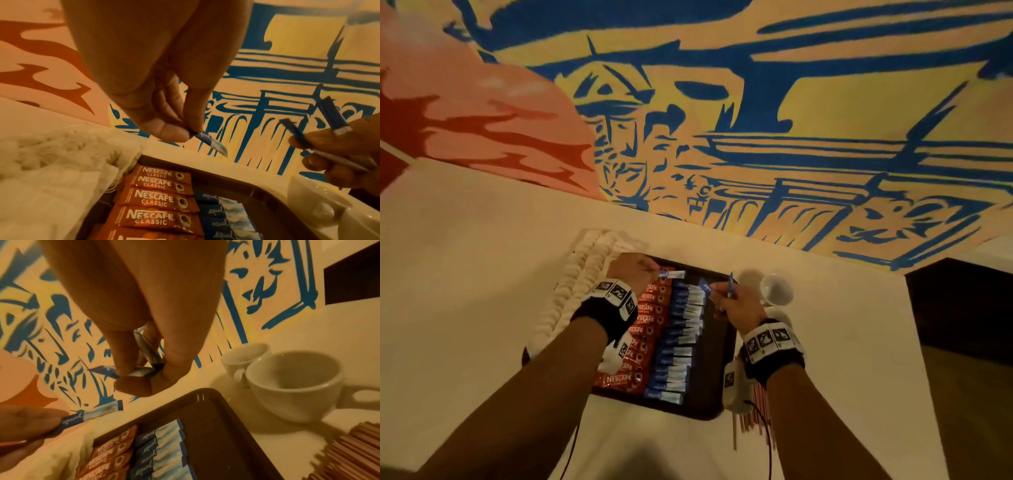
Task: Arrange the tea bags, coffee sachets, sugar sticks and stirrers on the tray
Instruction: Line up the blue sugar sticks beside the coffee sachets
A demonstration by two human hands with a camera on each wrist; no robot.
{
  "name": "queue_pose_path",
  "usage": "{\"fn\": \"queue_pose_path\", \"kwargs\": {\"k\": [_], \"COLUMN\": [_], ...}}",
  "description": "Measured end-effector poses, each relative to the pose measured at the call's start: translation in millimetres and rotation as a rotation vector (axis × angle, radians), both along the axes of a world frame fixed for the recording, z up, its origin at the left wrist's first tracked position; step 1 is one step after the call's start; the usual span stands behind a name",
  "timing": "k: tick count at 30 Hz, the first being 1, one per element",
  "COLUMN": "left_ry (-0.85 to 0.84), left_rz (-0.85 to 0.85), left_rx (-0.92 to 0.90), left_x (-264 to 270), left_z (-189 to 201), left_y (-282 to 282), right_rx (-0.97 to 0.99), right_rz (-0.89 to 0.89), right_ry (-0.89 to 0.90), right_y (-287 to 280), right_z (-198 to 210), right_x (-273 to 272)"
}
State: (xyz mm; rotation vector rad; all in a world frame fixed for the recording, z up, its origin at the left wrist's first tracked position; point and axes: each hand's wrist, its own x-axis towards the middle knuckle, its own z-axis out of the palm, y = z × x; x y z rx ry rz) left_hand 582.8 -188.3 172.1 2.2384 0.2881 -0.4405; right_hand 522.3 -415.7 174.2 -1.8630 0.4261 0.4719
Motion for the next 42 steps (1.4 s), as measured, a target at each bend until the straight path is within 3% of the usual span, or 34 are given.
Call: {"fn": "queue_pose_path", "kwargs": {"k": [6,11,16,22,27,37,42], "left_ry": [0.037,0.114,0.149,0.093,0.135,0.145,0.140], "left_rz": [-0.077,-0.180,-0.175,-0.147,-0.261,-0.277,-0.262], "left_rx": [0.034,0.074,0.092,0.092,-0.111,0.037,0.033], "left_x": [31,53,61,60,52,50,48], "left_z": [-31,-52,-63,-61,-48,-63,-59], "left_y": [-27,-47,-57,-57,-53,-46,-52], "right_rx": [0.035,0.055,0.032,-0.099,-0.120,-0.278,-0.285], "right_rz": [0.010,-0.089,-0.214,-0.165,-0.145,-0.056,-0.001], "right_ry": [0.066,0.082,0.068,0.030,0.026,0.062,-0.045], "right_y": [-8,-10,-12,-5,5,2,0], "right_z": [-38,-57,-65,-67,-67,-72,-66], "right_x": [23,32,35,52,68,69,64]}}
